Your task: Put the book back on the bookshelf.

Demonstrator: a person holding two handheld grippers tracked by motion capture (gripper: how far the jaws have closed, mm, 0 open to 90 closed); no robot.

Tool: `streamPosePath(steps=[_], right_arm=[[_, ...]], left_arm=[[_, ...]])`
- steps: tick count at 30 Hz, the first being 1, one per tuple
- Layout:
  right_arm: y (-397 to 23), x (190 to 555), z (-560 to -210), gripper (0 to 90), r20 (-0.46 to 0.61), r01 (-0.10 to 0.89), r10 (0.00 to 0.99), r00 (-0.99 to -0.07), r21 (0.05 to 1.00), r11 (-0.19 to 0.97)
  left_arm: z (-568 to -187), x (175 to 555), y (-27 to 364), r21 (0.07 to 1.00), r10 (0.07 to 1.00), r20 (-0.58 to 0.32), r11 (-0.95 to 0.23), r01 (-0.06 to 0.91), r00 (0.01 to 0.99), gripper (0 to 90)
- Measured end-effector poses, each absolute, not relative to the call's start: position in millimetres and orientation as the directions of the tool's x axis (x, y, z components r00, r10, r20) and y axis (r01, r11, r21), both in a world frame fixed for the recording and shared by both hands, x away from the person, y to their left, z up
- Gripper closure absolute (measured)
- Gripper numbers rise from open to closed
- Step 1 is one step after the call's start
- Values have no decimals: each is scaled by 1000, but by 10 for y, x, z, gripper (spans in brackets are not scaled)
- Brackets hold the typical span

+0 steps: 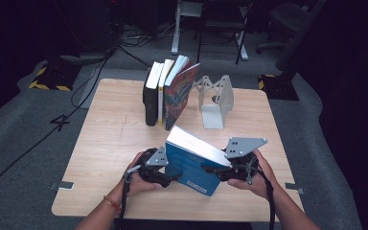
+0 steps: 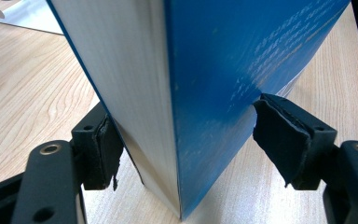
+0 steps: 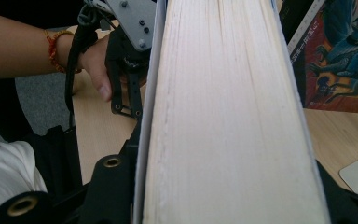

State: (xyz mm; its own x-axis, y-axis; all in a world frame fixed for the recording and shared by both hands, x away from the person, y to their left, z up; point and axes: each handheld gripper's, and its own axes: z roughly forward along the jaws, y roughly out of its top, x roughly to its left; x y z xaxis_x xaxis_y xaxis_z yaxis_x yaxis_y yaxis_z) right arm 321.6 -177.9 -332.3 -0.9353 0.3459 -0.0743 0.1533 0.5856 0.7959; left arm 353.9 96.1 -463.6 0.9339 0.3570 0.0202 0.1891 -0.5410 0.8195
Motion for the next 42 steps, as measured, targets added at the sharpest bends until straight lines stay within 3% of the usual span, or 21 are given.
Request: streamPosePath(steps=[10, 19, 30, 42], right_arm=[[-1784, 3234, -3333, 585, -51, 171, 355, -933, 807, 566], [-1852, 3247, -3329, 599, -50, 176, 365, -930, 811, 558], [-2063, 3228, -3324, 602, -48, 194, 394, -918, 811, 552], [-2236, 3229, -3275, 606, -69, 205, 426, -902, 800, 564]], left_arm=[[-4708, 3453, 1048, 787, 409, 43, -576, 221, 912, 297], [-4909, 3262, 1465, 698, 483, 45, -642, 319, 875, 274], [-5022, 3149, 1742, 691, 602, 11, -582, 429, 798, 237], [-5047, 3232, 1776, 696, 612, -17, -560, 449, 791, 190]])
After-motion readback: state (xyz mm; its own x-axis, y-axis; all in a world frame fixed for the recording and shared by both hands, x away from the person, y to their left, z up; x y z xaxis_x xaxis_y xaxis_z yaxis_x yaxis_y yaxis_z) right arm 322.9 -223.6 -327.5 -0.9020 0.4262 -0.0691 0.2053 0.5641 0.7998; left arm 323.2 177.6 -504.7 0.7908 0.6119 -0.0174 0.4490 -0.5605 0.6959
